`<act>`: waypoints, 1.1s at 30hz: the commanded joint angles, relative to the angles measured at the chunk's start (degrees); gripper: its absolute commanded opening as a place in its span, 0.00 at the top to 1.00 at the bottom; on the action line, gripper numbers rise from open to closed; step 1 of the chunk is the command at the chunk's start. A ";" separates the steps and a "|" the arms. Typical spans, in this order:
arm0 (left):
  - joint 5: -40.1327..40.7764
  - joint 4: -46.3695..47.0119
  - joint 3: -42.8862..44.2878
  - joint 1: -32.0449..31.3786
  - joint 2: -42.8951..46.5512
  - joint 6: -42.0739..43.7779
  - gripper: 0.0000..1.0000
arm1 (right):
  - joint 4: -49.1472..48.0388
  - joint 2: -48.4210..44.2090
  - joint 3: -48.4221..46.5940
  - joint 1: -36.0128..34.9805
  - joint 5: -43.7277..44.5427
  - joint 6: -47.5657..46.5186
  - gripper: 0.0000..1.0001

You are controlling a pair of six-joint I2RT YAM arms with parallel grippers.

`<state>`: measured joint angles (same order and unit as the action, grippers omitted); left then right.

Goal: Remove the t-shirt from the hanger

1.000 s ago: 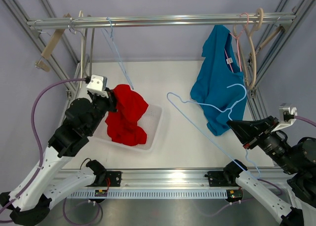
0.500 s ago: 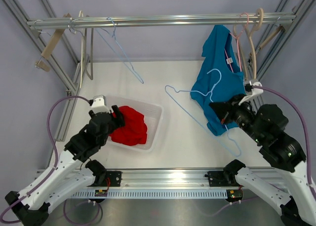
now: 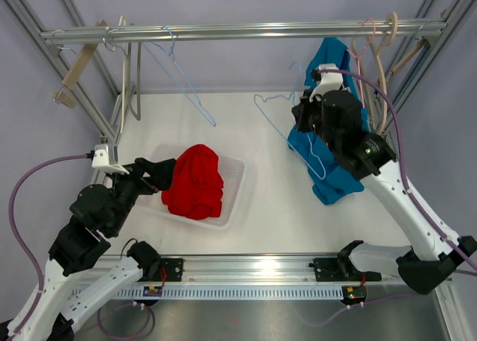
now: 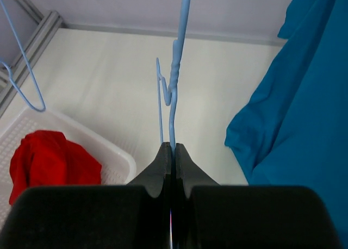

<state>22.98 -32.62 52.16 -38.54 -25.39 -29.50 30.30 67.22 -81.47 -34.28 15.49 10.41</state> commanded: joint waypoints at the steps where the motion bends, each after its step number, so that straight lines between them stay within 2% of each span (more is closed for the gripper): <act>1: -6.80 -3.41 2.16 0.14 1.30 4.00 0.01 | -6.75 3.87 -10.08 -0.08 2.71 -4.34 1.00; 6: -13.65 -4.82 -0.65 0.05 4.29 7.87 0.01 | -7.71 10.21 -16.61 -0.17 1.83 -5.84 1.00; 14: -12.88 -5.08 -6.89 0.14 9.39 11.04 0.01 | -9.83 12.22 -20.30 -2.54 -1.24 -5.76 1.00; 20: -13.31 -4.91 -9.18 0.14 9.13 10.95 0.01 | -2.54 23.03 -33.91 -2.54 3.41 -9.44 1.00; 33: -11.91 -5.08 -9.53 0.14 7.55 10.43 0.01 | -5.34 24.27 -28.48 -2.54 4.81 -9.10 1.00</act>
<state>11.73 -39.31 42.70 -38.54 -16.73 -19.68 25.04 92.62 -111.13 -36.38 17.96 2.63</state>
